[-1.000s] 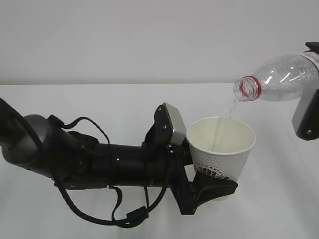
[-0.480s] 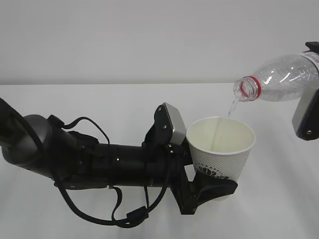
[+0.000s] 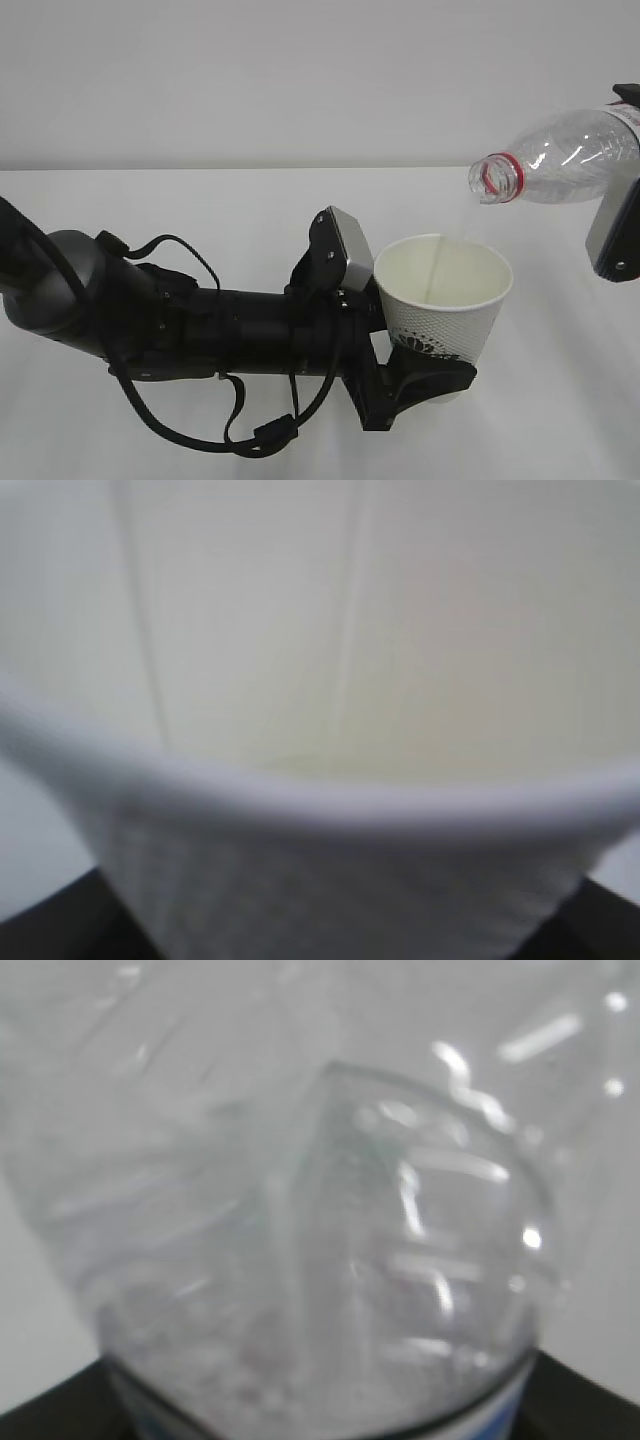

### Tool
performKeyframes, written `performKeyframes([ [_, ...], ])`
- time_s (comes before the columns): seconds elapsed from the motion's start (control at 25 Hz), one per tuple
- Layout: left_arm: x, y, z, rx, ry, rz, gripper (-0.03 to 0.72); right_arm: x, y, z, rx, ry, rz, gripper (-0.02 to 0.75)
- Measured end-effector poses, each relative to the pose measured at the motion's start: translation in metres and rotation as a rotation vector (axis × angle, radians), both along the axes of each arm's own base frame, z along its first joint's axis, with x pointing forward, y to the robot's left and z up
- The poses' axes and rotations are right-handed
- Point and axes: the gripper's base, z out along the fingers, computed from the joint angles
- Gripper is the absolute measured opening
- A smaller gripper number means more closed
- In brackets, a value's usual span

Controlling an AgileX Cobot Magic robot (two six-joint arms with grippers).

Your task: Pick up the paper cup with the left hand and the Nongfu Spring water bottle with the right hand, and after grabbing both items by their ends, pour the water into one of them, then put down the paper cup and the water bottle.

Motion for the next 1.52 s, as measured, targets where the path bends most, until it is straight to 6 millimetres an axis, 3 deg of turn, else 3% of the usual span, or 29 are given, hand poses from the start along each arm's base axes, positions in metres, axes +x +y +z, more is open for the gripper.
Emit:
performKeyframes([
  [1.52,0.0002,0.0,-0.0001,0.001,0.001,0.002,0.543,0.0,0.0,0.0001,-0.004,-0.002,0.0,0.44],
])
